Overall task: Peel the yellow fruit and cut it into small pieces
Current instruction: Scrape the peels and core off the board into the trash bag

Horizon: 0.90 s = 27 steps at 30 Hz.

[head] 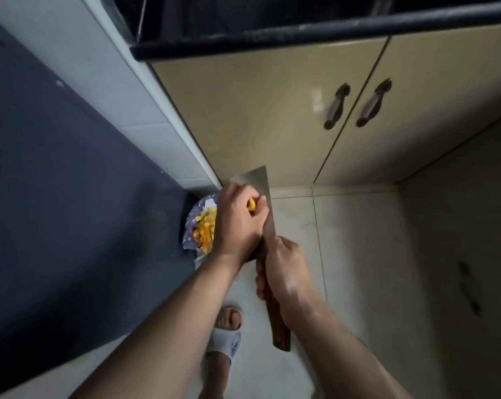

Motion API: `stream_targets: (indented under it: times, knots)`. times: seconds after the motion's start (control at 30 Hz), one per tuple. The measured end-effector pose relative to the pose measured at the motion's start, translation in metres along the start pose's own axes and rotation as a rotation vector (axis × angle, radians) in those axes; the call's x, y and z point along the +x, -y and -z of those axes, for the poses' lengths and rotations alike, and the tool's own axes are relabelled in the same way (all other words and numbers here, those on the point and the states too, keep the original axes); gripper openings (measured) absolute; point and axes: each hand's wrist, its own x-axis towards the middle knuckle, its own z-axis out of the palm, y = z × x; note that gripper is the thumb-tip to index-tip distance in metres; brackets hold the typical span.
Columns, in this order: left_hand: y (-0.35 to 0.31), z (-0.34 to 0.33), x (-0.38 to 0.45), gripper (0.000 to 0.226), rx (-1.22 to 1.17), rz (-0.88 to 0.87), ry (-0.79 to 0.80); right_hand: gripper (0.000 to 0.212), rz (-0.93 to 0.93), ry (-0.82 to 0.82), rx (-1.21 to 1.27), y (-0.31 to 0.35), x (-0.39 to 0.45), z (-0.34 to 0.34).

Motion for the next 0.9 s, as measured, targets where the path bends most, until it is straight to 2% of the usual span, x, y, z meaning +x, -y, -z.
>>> stream_targets:
  times: [0.1,0.23,0.3,0.37,0.43,0.47,0.57,0.63,0.67,0.73,0.77,0.8,0.83,0.87,0.9]
  knots:
    - [0.082,-0.008,0.020,0.021,0.030,-0.031,0.032,0.030,-0.020,-0.015,-0.006,-0.018,0.049,-0.042]
    - [0.187,-0.031,0.044,0.022,0.102,0.055,0.018,0.034,0.043,-0.117,-0.122,-0.046,0.110,-0.083]
    - [0.234,-0.050,0.048,0.012,0.302,0.048,0.193,0.037,0.029,-0.139,-0.193,-0.062,0.136,-0.091]
    - [0.261,-0.061,0.043,0.026,0.511,0.131,0.408,0.038,-0.021,-0.156,-0.232,-0.078,0.147,-0.089]
    - [0.266,-0.064,0.039,0.043,0.395,0.225,0.441,0.034,-0.069,-0.224,-0.165,-0.092,0.142,-0.081]
    - [0.261,-0.061,0.035,0.042,0.303,0.252,0.409,0.031,-0.096,-0.255,-0.102,-0.098,0.135,-0.075]
    - [0.249,-0.049,0.030,0.011,0.175,0.365,0.296,0.023,-0.180,-0.263,0.108,-0.100,0.110,-0.064]
    - [0.242,-0.042,0.036,0.025,0.243,0.455,0.269,0.021,-0.200,-0.248,0.177,-0.090,0.097,-0.057]
    - [0.237,-0.040,0.040,0.028,0.298,0.459,0.321,0.022,-0.195,-0.244,0.176,-0.085,0.092,-0.053]
    - [0.237,-0.044,0.047,0.015,0.420,0.421,0.506,0.023,-0.157,-0.252,0.144,-0.077,0.086,-0.047]
    - [0.244,-0.049,0.051,0.029,0.442,0.434,0.630,0.024,-0.138,-0.265,0.132,-0.075,0.085,-0.045]
    - [0.246,-0.050,0.053,0.061,0.432,0.501,0.753,0.024,-0.124,-0.279,0.128,-0.072,0.082,-0.044]
    - [0.246,-0.050,0.054,0.084,0.318,0.625,0.813,0.025,-0.117,-0.288,0.136,-0.070,0.078,-0.042]
    - [0.237,-0.045,0.053,0.090,0.131,0.775,0.789,0.025,-0.118,-0.298,0.153,-0.069,0.073,-0.040]
    - [0.223,-0.038,0.050,0.084,-0.100,0.902,0.731,0.025,-0.126,-0.304,0.169,-0.067,0.066,-0.037]
